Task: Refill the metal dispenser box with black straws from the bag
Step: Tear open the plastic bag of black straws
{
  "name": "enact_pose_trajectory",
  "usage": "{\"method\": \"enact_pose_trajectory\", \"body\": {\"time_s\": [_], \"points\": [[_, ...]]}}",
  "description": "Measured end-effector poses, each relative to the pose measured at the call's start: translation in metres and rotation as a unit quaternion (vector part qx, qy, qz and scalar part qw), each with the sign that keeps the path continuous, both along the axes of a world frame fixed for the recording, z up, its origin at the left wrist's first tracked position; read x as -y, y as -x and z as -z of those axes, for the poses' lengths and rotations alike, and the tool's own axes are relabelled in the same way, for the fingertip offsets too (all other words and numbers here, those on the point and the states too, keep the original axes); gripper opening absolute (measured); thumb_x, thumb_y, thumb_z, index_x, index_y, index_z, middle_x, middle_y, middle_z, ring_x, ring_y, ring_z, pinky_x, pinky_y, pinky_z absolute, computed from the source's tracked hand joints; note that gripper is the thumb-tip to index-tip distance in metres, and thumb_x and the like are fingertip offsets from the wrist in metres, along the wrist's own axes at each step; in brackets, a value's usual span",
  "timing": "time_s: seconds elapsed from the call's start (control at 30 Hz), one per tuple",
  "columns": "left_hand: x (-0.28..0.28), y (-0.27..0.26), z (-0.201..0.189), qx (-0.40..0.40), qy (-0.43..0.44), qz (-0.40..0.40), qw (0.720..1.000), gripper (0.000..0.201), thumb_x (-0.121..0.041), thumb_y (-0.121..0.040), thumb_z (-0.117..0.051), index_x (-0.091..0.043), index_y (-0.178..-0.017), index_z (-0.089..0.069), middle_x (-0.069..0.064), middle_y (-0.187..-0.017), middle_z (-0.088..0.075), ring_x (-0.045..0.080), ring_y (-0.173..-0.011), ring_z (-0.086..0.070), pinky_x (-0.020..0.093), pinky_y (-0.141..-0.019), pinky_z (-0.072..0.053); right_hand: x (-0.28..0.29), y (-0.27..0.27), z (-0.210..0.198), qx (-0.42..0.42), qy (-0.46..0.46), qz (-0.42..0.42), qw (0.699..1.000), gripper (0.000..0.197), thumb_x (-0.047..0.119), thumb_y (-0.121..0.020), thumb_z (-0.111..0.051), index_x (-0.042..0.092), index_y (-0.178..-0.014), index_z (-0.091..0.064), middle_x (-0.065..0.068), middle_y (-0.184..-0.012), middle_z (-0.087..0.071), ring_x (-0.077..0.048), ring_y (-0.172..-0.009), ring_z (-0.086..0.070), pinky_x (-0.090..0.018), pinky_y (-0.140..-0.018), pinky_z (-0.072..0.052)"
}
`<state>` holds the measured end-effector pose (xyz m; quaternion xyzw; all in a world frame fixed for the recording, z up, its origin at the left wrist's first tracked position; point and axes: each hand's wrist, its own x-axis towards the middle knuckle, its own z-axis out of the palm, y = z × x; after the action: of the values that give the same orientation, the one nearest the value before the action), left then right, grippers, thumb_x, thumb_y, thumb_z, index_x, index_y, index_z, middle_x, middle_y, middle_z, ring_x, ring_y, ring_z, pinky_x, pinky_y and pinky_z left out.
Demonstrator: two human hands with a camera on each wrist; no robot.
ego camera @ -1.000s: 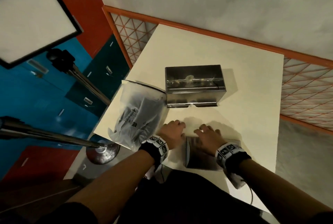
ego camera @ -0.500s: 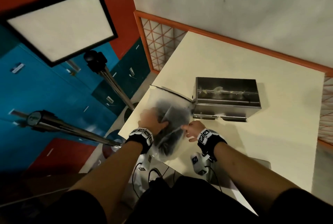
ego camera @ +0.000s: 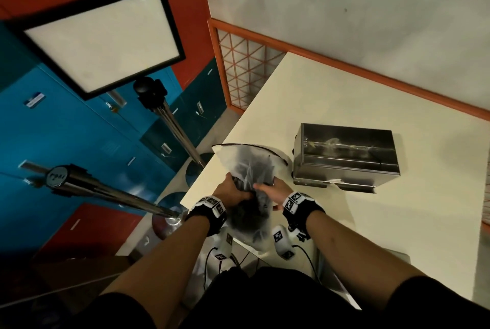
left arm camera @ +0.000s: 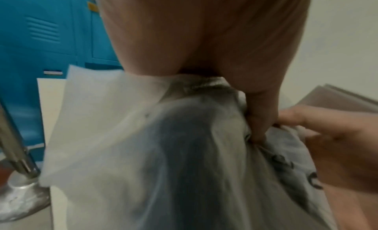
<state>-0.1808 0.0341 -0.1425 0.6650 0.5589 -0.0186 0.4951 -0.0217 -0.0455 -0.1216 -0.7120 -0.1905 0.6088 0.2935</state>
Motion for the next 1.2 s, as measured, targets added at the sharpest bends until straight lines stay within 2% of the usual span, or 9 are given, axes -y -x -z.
{"method": "enact_pose_trajectory", "body": {"time_s": [0.23, 0.33, 0.5, 0.67, 0.77, 0.87, 1.0, 1.1, 1.2], "points": [[0.01, 0.004, -0.027, 0.15, -0.023, -0.03, 0.988, 0.079, -0.022, -0.068, -0.083, -0.014, -0.14, -0.051, 0.0, -0.13, -0.065, 0.019, -0.122, -0.06, 0.041, -0.107, -0.047, -0.013, -0.002, -0.018, -0.04, -0.147, 0.065, 0.986, 0.062, 0.025, -0.059, -0.093, 0.013, -0.114, -0.067, -0.007, -0.108, -0.074, -0.024, -0.104, -0.069, -0.051, -0.096, -0.052], [0.013, 0.006, -0.038, 0.19, -0.002, -0.064, 0.98, 0.064, -0.002, -0.076, -0.081, -0.017, -0.133, -0.056, 0.0, -0.124, -0.068, 0.019, -0.116, -0.064, 0.037, -0.103, -0.05, -0.014, -0.007, -0.028, -0.005, -0.18, 0.073, 0.981, 0.09, 0.036, -0.042, -0.098, 0.018, -0.119, -0.055, -0.004, -0.111, -0.071, -0.021, -0.103, -0.068, -0.048, -0.091, -0.056], [0.02, 0.0, -0.062, 0.238, -0.004, -0.077, 0.968, 0.062, 0.011, -0.075, -0.076, -0.005, -0.13, -0.053, 0.0, -0.109, -0.069, 0.021, -0.104, -0.067, 0.017, -0.074, -0.056, -0.002, -0.015, -0.047, 0.074, -0.241, 0.008, 0.968, 0.089, 0.044, -0.047, -0.094, 0.034, -0.124, -0.051, 0.007, -0.114, -0.07, -0.015, -0.106, -0.066, -0.038, -0.091, -0.055], [0.033, -0.008, -0.077, 0.308, 0.012, -0.106, 0.945, 0.075, -0.024, -0.07, -0.081, -0.013, -0.137, -0.05, 0.003, -0.119, -0.07, 0.025, -0.114, -0.065, 0.033, -0.09, -0.055, 0.022, -0.025, -0.055, 0.079, -0.251, -0.026, 0.964, 0.057, 0.01, -0.073, -0.084, 0.011, -0.123, -0.055, 0.001, -0.108, -0.069, -0.013, -0.099, -0.066, -0.011, -0.073, -0.052], [0.043, -0.02, -0.089, 0.339, 0.037, -0.126, 0.932, 0.067, -0.041, -0.077, -0.077, -0.027, -0.136, -0.048, -0.008, -0.126, -0.067, 0.01, -0.118, -0.062, 0.028, -0.1, -0.05, 0.033, -0.032, -0.049, 0.074, -0.263, -0.023, 0.962, 0.057, 0.0, -0.077, -0.078, 0.01, -0.126, -0.051, -0.005, -0.113, -0.067, -0.02, -0.104, -0.066, -0.021, -0.08, -0.054], [0.046, -0.029, -0.098, 0.342, 0.055, -0.154, 0.925, 0.081, -0.07, -0.072, -0.074, -0.031, -0.138, -0.05, -0.008, -0.131, -0.065, 0.012, -0.123, -0.06, 0.039, -0.109, -0.045, 0.041, -0.034, -0.066, 0.037, -0.277, 0.004, 0.96, 0.057, 0.007, -0.077, -0.081, 0.008, -0.127, -0.054, -0.005, -0.113, -0.071, -0.021, -0.106, -0.067, -0.036, -0.094, -0.054], [0.045, -0.037, -0.101, 0.328, 0.053, -0.189, 0.924, 0.089, -0.079, -0.067, -0.07, -0.021, -0.134, -0.058, -0.002, -0.126, -0.07, 0.016, -0.116, -0.066, 0.04, -0.105, -0.048, 0.05, -0.038, -0.101, -0.041, -0.357, 0.059, 0.931, 0.028, 0.002, -0.089, -0.066, 0.013, -0.115, -0.063, 0.004, -0.106, -0.075, -0.013, -0.104, -0.069, -0.025, -0.087, -0.054], [0.046, -0.043, -0.097, 0.284, 0.035, -0.174, 0.942, 0.077, -0.07, -0.07, -0.073, -0.011, -0.119, -0.067, 0.005, -0.112, -0.075, 0.022, -0.104, -0.072, 0.046, -0.1, -0.053, 0.049, -0.043, -0.091, -0.002, -0.339, 0.104, 0.935, 0.03, 0.03, -0.09, -0.068, 0.017, -0.117, -0.065, -0.002, -0.112, -0.073, -0.021, -0.109, -0.067, -0.034, -0.093, -0.054], [0.051, -0.045, -0.09, 0.217, 0.009, -0.142, 0.966, 0.056, -0.056, -0.082, -0.071, -0.011, -0.115, -0.072, 0.005, -0.107, -0.076, 0.021, -0.102, -0.071, 0.048, -0.101, -0.052, 0.05, -0.052, -0.068, 0.1, -0.277, 0.059, 0.954, 0.051, 0.068, -0.078, -0.066, 0.027, -0.109, -0.072, 0.006, -0.106, -0.074, -0.013, -0.104, -0.068, -0.043, -0.096, -0.053]]}}
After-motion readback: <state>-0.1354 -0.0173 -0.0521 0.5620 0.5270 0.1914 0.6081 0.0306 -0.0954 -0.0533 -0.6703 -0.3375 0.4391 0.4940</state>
